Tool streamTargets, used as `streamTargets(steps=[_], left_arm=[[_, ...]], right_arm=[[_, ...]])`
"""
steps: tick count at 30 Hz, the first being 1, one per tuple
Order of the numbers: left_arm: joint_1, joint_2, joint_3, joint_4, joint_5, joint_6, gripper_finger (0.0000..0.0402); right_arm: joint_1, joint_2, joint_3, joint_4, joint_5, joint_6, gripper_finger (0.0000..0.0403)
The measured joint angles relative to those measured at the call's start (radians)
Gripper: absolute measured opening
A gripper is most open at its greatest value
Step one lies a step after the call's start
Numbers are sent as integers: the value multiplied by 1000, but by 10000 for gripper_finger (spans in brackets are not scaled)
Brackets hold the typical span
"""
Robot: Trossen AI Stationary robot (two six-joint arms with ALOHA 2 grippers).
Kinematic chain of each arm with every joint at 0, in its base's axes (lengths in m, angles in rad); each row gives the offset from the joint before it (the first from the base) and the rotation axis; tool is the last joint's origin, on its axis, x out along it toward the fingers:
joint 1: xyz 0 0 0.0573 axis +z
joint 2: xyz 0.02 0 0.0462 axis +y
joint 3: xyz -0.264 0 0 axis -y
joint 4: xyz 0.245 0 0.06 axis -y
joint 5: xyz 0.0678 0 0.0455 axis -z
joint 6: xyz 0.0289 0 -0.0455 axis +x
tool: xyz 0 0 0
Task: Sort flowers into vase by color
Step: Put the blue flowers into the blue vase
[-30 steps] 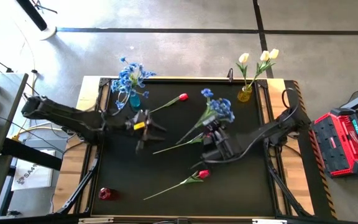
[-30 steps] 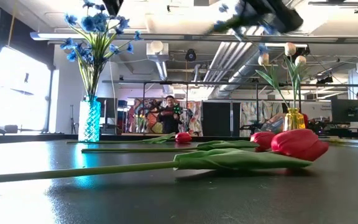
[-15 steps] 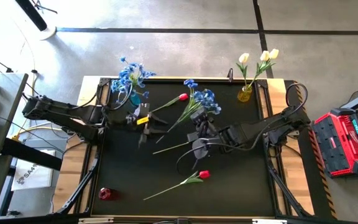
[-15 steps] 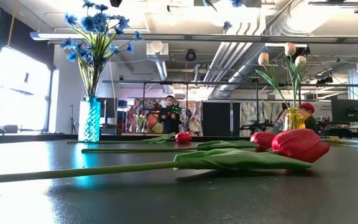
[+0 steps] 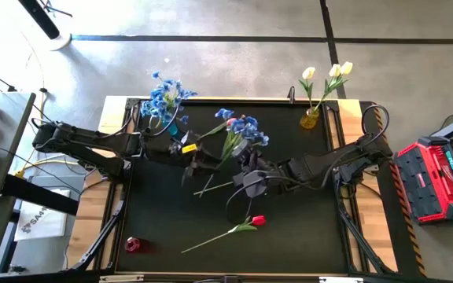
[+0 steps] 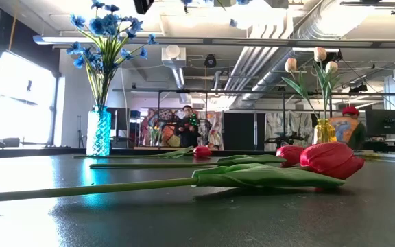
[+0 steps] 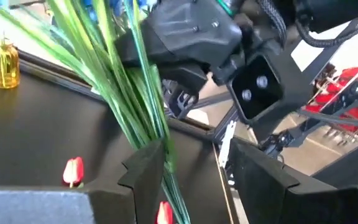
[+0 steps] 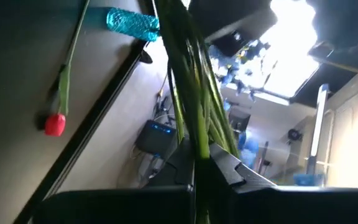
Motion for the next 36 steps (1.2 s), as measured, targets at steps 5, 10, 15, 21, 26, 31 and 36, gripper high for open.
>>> streamTargets(steps=[5, 10, 15, 21, 26, 31, 36], left_arm=[[16, -1, 0, 12, -5, -13, 171], [28, 0, 0, 10, -10, -26, 171], [34, 0, 0, 10, -13, -28, 171], [35, 0, 0, -1, -46, -1, 142], [35, 0, 0, -16, -57, 26, 73], [36, 0, 0, -17, -73, 32, 11], [36, 0, 0, -7, -101, 32, 15]], right_arm=[[-1, 0, 0, 58, -15, -63, 0], [-2, 0, 0, 125, -35, -127, 0], [-17, 0, 0, 190, -35, -170, 0], [-42, 0, 0, 207, -60, -184, 0], [-53, 0, 0, 207, -83, -186, 0], [-59, 0, 0, 209, -73, -113, 6], [-58, -12, 0, 210, -21, 161, 26]])
